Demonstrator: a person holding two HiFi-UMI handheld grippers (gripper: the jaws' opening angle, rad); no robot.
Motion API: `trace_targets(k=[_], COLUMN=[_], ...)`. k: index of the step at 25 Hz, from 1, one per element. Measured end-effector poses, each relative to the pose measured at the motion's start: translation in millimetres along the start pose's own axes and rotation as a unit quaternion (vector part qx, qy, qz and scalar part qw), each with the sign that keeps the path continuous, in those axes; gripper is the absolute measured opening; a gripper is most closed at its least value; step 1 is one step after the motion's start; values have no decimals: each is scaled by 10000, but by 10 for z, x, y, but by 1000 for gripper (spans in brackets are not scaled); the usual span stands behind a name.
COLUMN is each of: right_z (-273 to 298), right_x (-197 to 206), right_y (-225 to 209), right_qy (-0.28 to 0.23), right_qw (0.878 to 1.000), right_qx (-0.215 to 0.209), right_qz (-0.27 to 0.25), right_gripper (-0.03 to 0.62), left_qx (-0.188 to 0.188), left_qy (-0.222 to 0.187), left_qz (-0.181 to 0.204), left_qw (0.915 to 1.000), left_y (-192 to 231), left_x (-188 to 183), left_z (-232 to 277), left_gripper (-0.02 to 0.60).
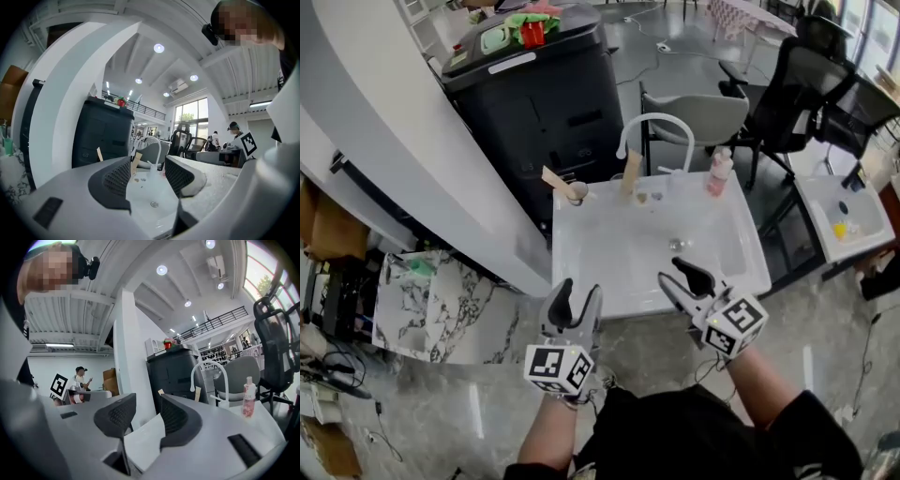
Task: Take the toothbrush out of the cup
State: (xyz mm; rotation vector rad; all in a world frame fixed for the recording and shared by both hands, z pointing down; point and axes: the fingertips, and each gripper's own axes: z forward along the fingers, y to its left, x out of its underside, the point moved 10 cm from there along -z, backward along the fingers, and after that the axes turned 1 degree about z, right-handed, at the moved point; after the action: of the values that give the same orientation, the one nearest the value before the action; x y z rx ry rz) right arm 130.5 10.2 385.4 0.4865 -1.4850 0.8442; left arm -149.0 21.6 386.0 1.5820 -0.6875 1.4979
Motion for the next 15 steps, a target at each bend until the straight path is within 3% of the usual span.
trace_targets(k=[9,15], right_z=[872,1246], right_x=[-34,43], right_y=[501,672], right_qy=[44,7], right_qw=[9989,9972], right_qx=[442,746], right_qz=[-146,-105], right_gripper=[169,170], left_qx=[487,839], left_qy=[30,132], left_qz=[-123,-104], left_qw=[9987,9963], left_y=[1044,1476], left_x=[-145,-178], left_z=[13,96], left_gripper=[213,213])
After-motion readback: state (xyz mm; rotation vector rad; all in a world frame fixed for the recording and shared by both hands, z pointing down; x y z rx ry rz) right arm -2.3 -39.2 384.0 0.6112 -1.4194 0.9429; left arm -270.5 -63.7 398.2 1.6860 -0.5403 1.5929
